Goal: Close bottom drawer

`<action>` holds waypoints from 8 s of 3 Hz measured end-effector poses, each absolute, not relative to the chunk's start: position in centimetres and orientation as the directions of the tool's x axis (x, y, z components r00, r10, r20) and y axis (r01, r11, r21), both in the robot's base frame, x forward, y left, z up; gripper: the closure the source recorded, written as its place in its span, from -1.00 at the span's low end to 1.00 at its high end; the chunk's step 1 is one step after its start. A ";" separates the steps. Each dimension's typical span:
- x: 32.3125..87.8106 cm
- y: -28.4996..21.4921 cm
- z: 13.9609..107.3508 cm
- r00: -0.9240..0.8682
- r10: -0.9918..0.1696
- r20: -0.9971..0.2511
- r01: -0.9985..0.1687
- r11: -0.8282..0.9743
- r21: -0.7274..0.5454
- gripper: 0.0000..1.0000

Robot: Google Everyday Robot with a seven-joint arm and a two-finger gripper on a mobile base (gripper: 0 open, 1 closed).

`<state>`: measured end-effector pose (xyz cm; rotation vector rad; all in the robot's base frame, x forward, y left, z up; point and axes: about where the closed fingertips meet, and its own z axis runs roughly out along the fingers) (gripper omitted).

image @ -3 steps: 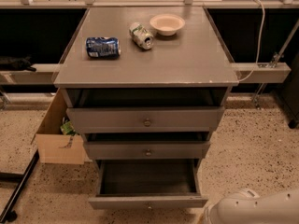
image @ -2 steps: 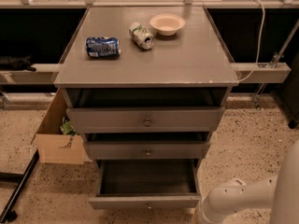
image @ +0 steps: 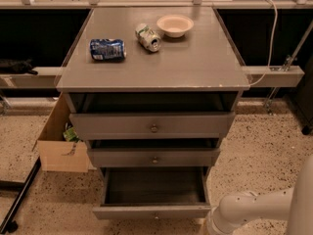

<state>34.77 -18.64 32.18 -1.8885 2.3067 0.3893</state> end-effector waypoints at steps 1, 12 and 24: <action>33.7 -19.3 27.4 -0.270 -0.915 -0.300 -0.950 0.202 0.238 1.00; 32.5 -13.5 19.9 -0.384 -0.651 -0.654 -0.923 0.269 0.274 1.00; 17.5 -16.0 20.7 -0.493 -0.789 -0.366 -0.863 0.496 0.094 1.00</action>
Offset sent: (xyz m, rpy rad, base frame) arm -0.0094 -0.0067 -0.0406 0.0583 0.0991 -0.0312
